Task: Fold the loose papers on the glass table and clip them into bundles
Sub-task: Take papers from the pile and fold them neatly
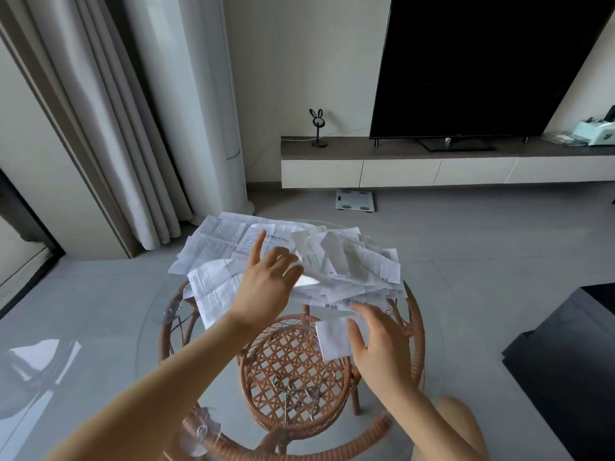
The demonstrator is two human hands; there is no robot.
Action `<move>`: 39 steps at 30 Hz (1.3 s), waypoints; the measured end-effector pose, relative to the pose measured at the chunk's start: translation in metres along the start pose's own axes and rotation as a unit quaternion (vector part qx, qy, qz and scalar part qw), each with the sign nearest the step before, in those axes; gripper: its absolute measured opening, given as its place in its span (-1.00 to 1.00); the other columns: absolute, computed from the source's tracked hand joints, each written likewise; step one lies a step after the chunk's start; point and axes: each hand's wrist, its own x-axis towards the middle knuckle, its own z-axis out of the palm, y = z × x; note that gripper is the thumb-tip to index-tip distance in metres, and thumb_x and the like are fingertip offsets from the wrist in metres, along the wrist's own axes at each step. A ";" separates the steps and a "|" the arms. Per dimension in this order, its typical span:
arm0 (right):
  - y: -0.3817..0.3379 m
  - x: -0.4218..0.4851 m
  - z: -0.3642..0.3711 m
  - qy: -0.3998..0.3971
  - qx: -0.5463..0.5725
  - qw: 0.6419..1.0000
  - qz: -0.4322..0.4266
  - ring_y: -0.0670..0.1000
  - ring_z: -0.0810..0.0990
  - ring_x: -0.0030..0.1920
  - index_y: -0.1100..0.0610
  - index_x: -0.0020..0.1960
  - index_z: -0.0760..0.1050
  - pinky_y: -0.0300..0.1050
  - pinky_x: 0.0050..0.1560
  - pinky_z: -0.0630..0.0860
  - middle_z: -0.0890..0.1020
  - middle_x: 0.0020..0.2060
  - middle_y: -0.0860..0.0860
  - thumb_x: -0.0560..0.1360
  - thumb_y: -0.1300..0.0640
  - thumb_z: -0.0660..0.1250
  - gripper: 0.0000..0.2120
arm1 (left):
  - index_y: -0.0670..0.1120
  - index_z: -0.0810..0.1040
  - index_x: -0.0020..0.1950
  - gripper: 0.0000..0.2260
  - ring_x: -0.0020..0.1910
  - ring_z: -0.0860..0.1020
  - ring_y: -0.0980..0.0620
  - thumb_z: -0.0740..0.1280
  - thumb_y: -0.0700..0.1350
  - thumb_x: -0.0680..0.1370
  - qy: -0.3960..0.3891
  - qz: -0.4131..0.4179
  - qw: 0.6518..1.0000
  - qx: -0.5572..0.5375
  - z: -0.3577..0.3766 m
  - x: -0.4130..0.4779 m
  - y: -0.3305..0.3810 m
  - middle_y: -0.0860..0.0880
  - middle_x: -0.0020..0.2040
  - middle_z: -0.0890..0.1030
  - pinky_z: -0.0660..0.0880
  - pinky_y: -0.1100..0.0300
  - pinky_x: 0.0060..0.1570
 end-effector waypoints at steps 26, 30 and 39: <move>-0.073 -0.022 -0.037 -0.205 0.159 0.954 0.147 -0.05 0.24 -0.49 0.15 -0.45 0.25 -0.28 -0.45 0.19 0.27 -0.55 0.01 0.50 0.11 0.37 -0.56 | -0.05 0.54 0.00 -0.75 -0.06 0.51 0.12 0.52 -0.08 0.39 -0.176 -0.359 0.871 -0.285 -0.082 -0.066 0.008 0.12 -0.08 0.58 0.40 0.19 0.01; -0.082 -0.026 -0.033 -0.027 -0.130 0.986 -0.103 -0.12 0.27 -0.59 0.13 -0.46 0.46 -0.45 -0.59 0.09 0.45 -0.59 -0.05 0.26 0.25 0.56 -0.71 | -0.06 0.41 0.28 -0.35 -0.09 0.43 0.02 0.58 -0.01 0.26 -0.025 -0.098 0.993 -0.062 -0.082 -0.084 0.045 -0.05 -0.06 0.54 0.41 0.17 -0.07; -0.044 -0.061 -0.008 -0.117 -0.090 0.957 -0.249 -0.03 0.67 -0.08 0.13 -0.07 0.67 -0.09 0.03 0.58 0.70 -0.10 0.00 0.10 0.36 0.55 -0.58 | -0.06 0.70 -0.21 -0.94 -0.22 0.61 0.14 0.51 -0.21 0.37 -0.073 -0.116 0.960 -0.243 -0.047 -0.143 0.048 0.08 -0.16 0.67 0.58 0.25 -0.29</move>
